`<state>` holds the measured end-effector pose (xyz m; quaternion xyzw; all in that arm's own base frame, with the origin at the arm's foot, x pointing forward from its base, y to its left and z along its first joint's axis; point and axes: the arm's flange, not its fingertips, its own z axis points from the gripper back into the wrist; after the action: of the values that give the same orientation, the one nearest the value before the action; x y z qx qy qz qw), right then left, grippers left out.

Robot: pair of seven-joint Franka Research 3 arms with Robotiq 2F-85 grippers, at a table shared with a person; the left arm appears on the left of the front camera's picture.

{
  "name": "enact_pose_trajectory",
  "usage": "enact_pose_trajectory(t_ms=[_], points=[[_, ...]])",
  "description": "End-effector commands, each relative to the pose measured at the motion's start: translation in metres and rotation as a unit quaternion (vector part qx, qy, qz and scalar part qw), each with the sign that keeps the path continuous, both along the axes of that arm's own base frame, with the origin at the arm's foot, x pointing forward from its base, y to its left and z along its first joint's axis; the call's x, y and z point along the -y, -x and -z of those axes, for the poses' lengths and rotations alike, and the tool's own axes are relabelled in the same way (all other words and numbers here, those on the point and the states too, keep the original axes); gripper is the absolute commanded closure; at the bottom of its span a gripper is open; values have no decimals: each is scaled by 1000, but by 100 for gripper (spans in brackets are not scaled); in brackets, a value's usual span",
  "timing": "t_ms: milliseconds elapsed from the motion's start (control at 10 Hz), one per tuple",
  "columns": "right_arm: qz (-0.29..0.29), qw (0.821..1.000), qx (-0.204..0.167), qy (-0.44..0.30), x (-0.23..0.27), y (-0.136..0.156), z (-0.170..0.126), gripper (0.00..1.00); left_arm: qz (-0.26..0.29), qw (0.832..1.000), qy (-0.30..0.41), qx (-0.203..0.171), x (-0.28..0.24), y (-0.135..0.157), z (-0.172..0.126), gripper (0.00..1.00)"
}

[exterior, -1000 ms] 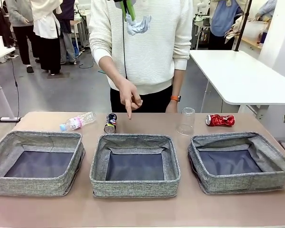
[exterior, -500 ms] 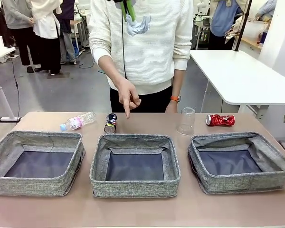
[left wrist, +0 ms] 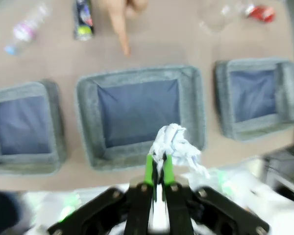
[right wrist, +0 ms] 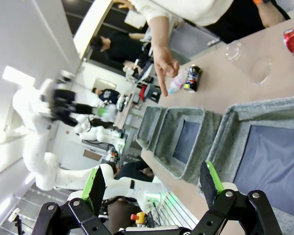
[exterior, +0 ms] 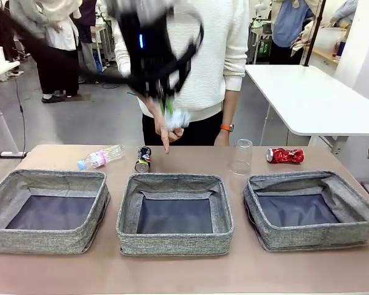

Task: Sort the waste into the appropriate baskets.
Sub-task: Place the picked waste into the Fabric basket indicated by the person.

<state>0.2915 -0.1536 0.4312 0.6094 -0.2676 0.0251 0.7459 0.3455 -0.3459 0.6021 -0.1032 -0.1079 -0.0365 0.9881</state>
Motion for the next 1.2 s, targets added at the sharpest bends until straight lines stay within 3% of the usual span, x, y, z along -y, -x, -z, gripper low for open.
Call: enact_pose_trajectory(t_ms=[0, 100, 300, 800, 900, 1000, 1100], points=[[2, 1000, 15, -5, 0, -2, -1, 0, -19, 1000, 13, -15, 3, 5, 100, 93], [2, 1000, 15, -5, 0, -2, -1, 0, -20, 998, -6, -52, 15, -8, 143, 93], [2, 1000, 15, -5, 0, -2, -1, 0, -17, 996, 3, -83, 20, -26, 185, 93], [2, 1000, 15, -5, 0, -2, -1, 0, -30, 995, -2, -92, 23, -35, 193, 93], [2, 1000, 15, -5, 0, -2, -1, 0, -28, 995, -16, -92, 24, -36, 194, 37], [2, 1000, 15, -5, 0, -2, -1, 0, -26, 995, -18, -94, 25, -36, 195, 36], [2, 1000, 15, -5, 0, -2, -1, 0, -28, 995, -18, -96, 25, -37, 195, 0]])
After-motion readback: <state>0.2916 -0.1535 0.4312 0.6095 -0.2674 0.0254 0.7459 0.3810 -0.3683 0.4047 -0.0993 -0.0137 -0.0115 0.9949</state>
